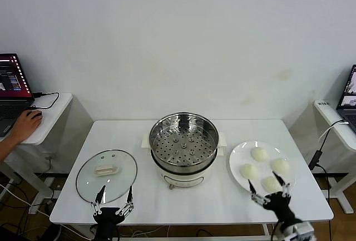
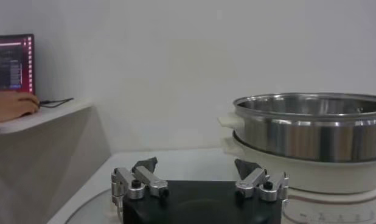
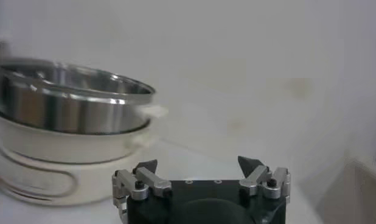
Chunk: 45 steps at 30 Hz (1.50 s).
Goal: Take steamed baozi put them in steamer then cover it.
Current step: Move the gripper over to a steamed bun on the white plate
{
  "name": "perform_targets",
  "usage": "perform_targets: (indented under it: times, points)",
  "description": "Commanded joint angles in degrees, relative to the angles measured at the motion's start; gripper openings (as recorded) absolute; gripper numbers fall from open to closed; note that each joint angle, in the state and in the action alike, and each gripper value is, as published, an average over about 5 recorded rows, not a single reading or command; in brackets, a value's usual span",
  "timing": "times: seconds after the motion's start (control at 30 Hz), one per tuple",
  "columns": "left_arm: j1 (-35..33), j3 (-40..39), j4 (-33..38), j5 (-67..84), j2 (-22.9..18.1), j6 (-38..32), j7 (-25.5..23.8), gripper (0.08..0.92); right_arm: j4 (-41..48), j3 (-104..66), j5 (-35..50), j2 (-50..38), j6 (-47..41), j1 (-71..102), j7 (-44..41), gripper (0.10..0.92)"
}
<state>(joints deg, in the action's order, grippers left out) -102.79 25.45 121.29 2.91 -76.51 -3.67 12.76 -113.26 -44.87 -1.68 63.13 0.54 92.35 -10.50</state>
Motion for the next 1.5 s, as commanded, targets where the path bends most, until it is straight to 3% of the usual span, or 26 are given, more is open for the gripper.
perform_targets:
  times: [0.03, 0.33, 0.63, 1.03, 1.5]
  points:
    - [0.2, 0.05, 0.04, -1.83, 0.11, 0.63, 0.07, 0.823, 10.62, -2.04, -22.78, -20.03, -4.01, -15.31, -12.4, 0.823]
    - [-0.14, 0.18, -0.32, -3.28, -0.61, 0.49, 0.52, 0.823, 20.68, 12.03, -27.02, -32.22, -1.99, -31.95, -27.04, 0.822]
    - [-0.19, 0.7, -0.5, -4.08, -0.79, 0.96, 1.55, 0.823, 33.54, 40.95, -21.19, -36.0, -0.57, -58.85, -41.74, 0.823]
    - [0.43, 1.26, -0.79, -4.09, -0.7, 1.37, 1.76, 0.823, 49.58, 69.88, -20.24, -26.34, 3.26, -85.47, -47.56, 0.823]
    - [0.42, 2.38, -1.22, -4.09, -0.69, 1.63, 1.72, 0.823, 60.43, 75.6, -22.22, -16.01, 4.21, -88.29, -49.39, 0.823]
